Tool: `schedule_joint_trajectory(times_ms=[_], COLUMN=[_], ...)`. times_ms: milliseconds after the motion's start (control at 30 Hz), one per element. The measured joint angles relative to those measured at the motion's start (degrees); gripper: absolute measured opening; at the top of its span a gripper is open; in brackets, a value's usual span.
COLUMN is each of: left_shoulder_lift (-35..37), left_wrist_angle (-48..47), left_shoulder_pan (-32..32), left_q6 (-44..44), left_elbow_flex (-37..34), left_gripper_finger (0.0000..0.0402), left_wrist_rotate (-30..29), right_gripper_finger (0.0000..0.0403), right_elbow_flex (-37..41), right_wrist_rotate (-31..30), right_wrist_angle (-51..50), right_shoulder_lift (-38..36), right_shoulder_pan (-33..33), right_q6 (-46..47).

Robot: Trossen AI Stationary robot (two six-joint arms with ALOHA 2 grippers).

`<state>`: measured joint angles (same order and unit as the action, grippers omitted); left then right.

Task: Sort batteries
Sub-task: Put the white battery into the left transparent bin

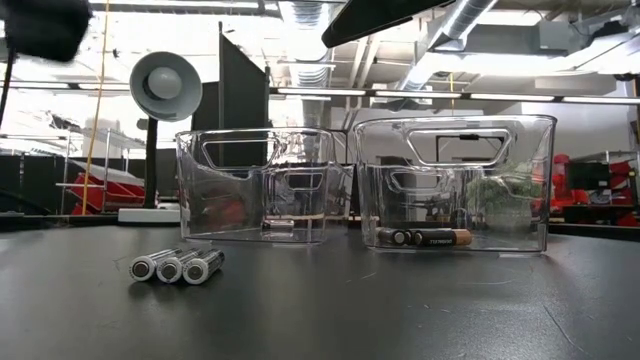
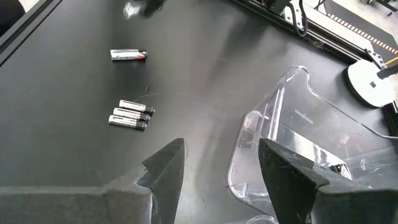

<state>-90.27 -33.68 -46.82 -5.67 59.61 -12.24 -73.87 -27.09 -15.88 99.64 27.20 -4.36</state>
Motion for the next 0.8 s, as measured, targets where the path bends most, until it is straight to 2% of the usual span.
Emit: schedule_joint_trajectory(times_ms=[200, 367, 533, 667, 733, 800], left_shoulder_lift=[10.75, 19.78, 23.19, 23.02, 22.55, 22.08], left_wrist_angle=[1.49, 10.70, 10.08, 6.78, 4.42, 2.72], left_shoulder_pan=[-0.01, -0.03, -0.03, 1.98, 5.28, 10.13], left_q6=[3.84, 12.41, 14.05, 13.08, 11.90, 10.85], left_elbow_flex=[1.64, 0.07, -0.27, -0.32, -0.33, -0.33], left_gripper_finger=[0.0039, 0.0039, 0.0039, 0.0039, 0.0039, 0.0039], left_wrist_rotate=[-2.83, -2.77, -3.85, -15.27, -20.88, -22.85], right_gripper_finger=[0.0223, 0.0223, 0.0223, 0.0223, 0.0223, 0.0223], right_elbow_flex=[0.00, 0.00, 0.00, 0.00, 0.00, 0.00], right_wrist_rotate=[0.00, 0.00, 0.00, 0.00, 0.00, 0.00], right_wrist_angle=[-0.16, -0.20, -0.22, -0.22, -0.20, -0.17], right_shoulder_lift=[0.00, 0.00, 0.00, 0.00, 0.00, 0.00], right_shoulder_pan=[0.00, 0.00, 0.00, 0.00, -0.10, -0.31], right_q6=[-0.02, -0.04, -0.12, -0.26, -0.37, -0.51])
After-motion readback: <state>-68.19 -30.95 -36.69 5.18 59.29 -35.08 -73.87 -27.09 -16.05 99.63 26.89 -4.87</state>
